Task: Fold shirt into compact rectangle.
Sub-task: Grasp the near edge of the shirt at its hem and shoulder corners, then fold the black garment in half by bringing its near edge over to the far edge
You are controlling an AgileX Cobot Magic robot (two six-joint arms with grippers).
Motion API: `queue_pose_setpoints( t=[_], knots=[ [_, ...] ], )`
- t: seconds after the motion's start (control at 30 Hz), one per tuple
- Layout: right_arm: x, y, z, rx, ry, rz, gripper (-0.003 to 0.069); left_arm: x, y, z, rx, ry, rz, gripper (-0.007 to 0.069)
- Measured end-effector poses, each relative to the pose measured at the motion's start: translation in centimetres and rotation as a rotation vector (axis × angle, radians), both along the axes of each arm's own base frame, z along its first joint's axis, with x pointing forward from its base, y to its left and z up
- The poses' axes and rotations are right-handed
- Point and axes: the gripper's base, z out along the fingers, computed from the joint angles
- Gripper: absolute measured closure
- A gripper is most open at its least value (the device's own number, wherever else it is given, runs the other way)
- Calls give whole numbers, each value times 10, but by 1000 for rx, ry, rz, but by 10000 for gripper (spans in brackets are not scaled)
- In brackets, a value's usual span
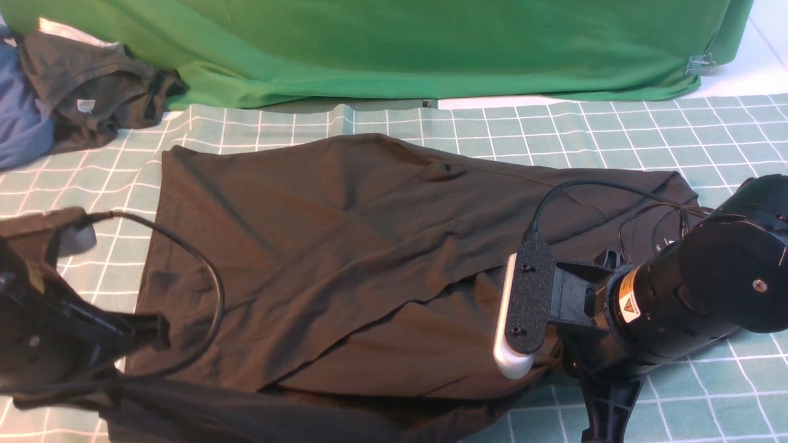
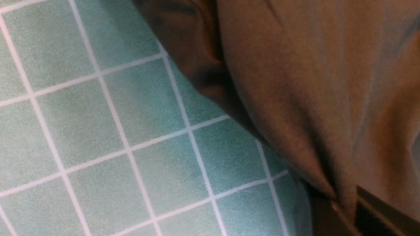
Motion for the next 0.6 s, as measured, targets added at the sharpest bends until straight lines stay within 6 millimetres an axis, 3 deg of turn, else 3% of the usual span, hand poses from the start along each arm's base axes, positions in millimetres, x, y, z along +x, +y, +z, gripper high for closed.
queue_pose_setpoints(
  t=[0.33,0.57,0.6],
  knots=[
    [12,5,11,40,-94,2,622,33,31,21,-44,-180,122,617],
    [52,0,45,123,-212,-97,622,79,43,37,-94,-296,156,617],
    [67,-2,52,132,-238,-120,622,95,44,42,-107,-327,157,617]
  ],
)
